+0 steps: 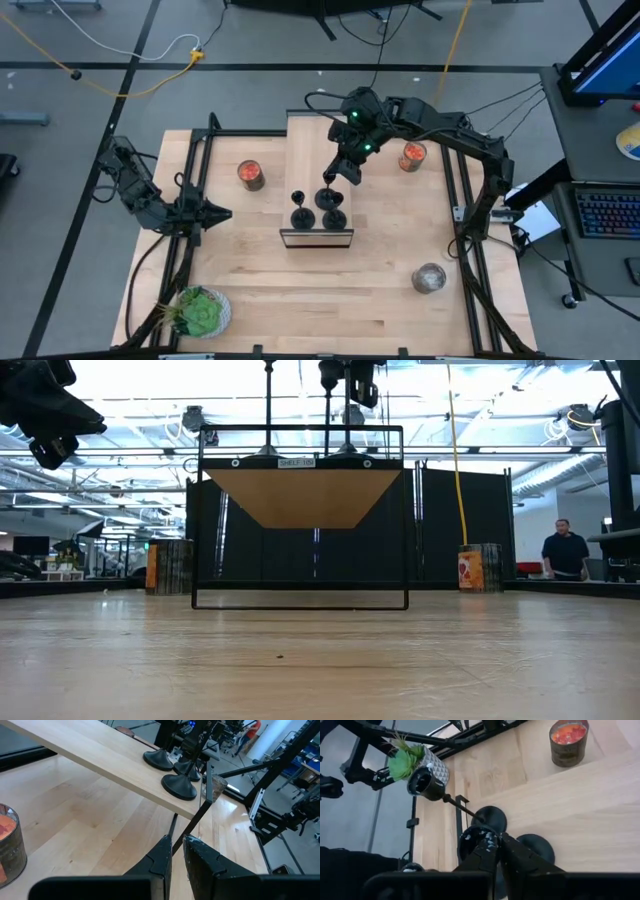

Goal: Pick & Place candle stick holders
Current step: Put the black candle holder on the shelf

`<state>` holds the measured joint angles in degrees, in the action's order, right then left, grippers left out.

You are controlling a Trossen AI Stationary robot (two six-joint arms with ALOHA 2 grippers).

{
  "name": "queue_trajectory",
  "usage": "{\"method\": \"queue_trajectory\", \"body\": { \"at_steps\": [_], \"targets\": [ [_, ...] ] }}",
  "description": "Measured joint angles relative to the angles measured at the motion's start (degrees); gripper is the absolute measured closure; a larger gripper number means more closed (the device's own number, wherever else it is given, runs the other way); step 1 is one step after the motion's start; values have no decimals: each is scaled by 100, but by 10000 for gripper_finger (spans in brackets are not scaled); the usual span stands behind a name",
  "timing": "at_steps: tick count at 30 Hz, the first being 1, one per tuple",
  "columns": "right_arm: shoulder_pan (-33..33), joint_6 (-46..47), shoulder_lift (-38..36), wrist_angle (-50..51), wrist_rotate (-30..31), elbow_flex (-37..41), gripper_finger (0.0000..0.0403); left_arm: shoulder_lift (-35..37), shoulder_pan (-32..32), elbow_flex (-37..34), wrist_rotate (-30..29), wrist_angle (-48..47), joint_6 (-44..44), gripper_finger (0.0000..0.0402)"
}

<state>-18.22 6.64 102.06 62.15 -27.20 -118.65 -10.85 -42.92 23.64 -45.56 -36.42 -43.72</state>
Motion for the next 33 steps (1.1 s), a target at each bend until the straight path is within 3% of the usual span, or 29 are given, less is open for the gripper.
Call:
{"method": "queue_trajectory", "body": {
  "at_steps": [33],
  "targets": [
    [-2, -287, 4, -332, -4, 7, 402, 0, -2, 0, 0, -2, 0, 348]
  ]
}}
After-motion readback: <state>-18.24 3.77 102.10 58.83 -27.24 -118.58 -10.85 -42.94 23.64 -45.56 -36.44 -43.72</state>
